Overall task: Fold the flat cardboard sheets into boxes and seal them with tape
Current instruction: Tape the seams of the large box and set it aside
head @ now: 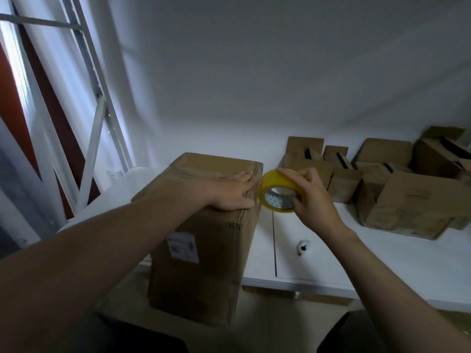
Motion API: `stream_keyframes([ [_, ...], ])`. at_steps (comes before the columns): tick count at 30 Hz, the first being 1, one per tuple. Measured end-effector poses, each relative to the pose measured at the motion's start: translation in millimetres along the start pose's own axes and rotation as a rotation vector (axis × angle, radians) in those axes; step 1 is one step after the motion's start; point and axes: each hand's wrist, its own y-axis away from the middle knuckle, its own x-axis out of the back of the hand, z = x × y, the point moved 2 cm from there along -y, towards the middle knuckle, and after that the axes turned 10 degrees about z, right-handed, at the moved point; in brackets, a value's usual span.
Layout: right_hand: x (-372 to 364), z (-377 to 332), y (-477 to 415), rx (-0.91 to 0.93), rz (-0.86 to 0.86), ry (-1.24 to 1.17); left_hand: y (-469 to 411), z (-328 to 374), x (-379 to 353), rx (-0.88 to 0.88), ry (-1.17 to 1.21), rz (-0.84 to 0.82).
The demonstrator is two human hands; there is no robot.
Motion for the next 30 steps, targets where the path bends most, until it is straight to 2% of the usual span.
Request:
stream_keyframes([
  [4, -7.4, -7.9, -14.9, -0.090, 0.040, -0.005, -11.4, -8.1, 13.9, 0.035, 0.022, 0.053],
  [8, -23.2, -11.6, -30.0, -0.155, -0.059, 0.038, -22.0, -31.0, 22.3, 0.162, -0.040, 0.031],
  [10, -30.3, -15.7, -29.5, -0.172, -0.102, 0.029, -19.7, -45.7, 14.4, 0.152, -0.081, 0.014],
  [13, -43.8, -26.1, -11.6, -0.181, -0.147, -0.014, -7.7, -65.4, -0.7, 0.097, -0.059, 0.083],
  [16, -54.5, -37.2, 14.3, -0.148, -0.166, 0.024, 4.1, -77.3, -4.4, 0.041, 0.001, 0.124],
  [23, -56.3, -78.4, 46.7, -0.046, -0.072, 0.034, 32.4, -80.3, -13.8, -0.014, 0.044, 0.206],
  [27, -52.9, -102.4, 54.7, 0.082, -0.068, 0.191, 57.9, -102.0, -5.4, -0.090, 0.157, 0.194],
  [30, -59.6, -116.8, 54.3, 0.130, -0.049, 0.299, 67.2, -112.6, -5.8, -0.083, 0.158, 0.221],
])
